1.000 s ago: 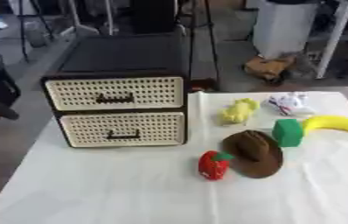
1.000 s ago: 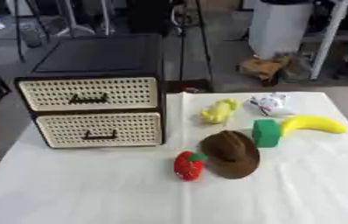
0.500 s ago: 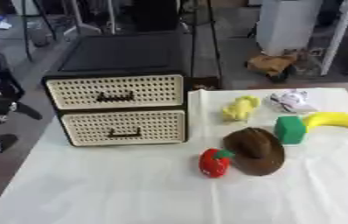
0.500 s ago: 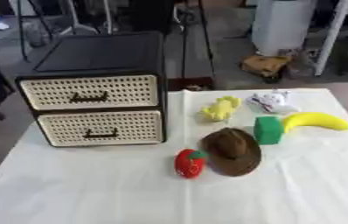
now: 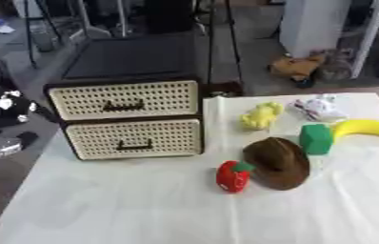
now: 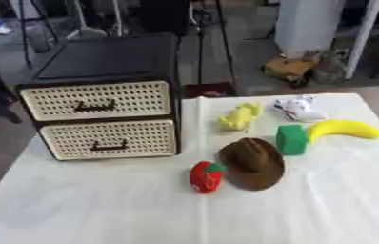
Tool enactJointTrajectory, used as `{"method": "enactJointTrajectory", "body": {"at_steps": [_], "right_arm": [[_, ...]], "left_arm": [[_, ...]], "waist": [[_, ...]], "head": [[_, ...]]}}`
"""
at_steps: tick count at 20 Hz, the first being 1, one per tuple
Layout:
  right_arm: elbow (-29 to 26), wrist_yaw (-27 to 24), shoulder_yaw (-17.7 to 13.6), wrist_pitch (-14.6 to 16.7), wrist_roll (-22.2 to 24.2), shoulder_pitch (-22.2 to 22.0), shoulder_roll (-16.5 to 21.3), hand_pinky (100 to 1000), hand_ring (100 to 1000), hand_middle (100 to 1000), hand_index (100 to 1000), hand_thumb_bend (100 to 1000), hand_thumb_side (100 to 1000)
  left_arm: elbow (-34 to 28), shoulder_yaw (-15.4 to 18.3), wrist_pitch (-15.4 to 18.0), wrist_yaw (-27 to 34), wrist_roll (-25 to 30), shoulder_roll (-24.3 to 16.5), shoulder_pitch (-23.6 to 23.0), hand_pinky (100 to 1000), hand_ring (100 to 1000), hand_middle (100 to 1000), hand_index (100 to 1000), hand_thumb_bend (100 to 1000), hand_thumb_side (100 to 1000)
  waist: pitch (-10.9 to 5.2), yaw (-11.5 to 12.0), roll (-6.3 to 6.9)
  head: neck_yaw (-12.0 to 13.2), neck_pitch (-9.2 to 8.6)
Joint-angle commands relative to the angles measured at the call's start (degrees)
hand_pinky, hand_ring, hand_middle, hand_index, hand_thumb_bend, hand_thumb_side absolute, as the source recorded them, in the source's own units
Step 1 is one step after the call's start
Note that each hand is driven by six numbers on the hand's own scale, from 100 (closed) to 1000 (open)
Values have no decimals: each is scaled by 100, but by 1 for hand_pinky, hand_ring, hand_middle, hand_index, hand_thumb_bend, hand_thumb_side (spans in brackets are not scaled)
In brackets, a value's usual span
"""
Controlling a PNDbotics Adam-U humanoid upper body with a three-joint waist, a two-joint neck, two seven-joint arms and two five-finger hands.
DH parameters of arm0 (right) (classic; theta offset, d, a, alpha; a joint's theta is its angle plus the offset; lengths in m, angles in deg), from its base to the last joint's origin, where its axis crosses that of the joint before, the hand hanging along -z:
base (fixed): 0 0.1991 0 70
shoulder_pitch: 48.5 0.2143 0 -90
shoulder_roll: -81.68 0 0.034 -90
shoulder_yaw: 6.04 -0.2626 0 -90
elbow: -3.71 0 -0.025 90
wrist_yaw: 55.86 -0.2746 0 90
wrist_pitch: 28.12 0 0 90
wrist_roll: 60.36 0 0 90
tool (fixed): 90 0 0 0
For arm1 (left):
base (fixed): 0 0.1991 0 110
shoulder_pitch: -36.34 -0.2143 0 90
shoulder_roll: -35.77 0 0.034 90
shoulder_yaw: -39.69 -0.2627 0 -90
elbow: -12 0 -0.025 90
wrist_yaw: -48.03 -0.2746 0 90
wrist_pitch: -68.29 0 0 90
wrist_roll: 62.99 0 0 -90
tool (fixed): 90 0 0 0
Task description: Pick up objects from table and place into drawer.
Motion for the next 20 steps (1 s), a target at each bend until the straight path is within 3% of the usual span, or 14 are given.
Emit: {"method": "enactJointTrajectory", "body": {"at_steps": [1, 6, 10, 20], "right_arm": [[-90, -58, -11, -17, 22, 121, 82, 688, 789, 767, 838, 100, 1000], [-90, -76, -21, -34, 35, 146, 59, 688, 789, 767, 838, 100, 1000], [-90, -90, -22, -55, 36, 161, 26, 688, 789, 766, 837, 100, 1000], [-90, -136, -15, -109, 10, 223, -10, 687, 789, 764, 829, 100, 1000]], "left_arm": [[333, -131, 855, -104, 821, 97, 376, 100, 100, 100, 875, 100, 605], [734, -433, 874, -140, 821, 481, 835, 100, 100, 100, 868, 100, 617], [840, -557, 650, -83, 821, 670, 1049, 100, 100, 100, 866, 100, 618], [1264, -869, 442, -446, 821, 1083, 1311, 100, 100, 100, 898, 100, 608]], "waist": [[-35, -17, -10], [16, -41, 1], [29, -68, 0], [54, -147, 38]], "head": [[64, -54], [75, -67], [93, -89], [151, -131]]}}
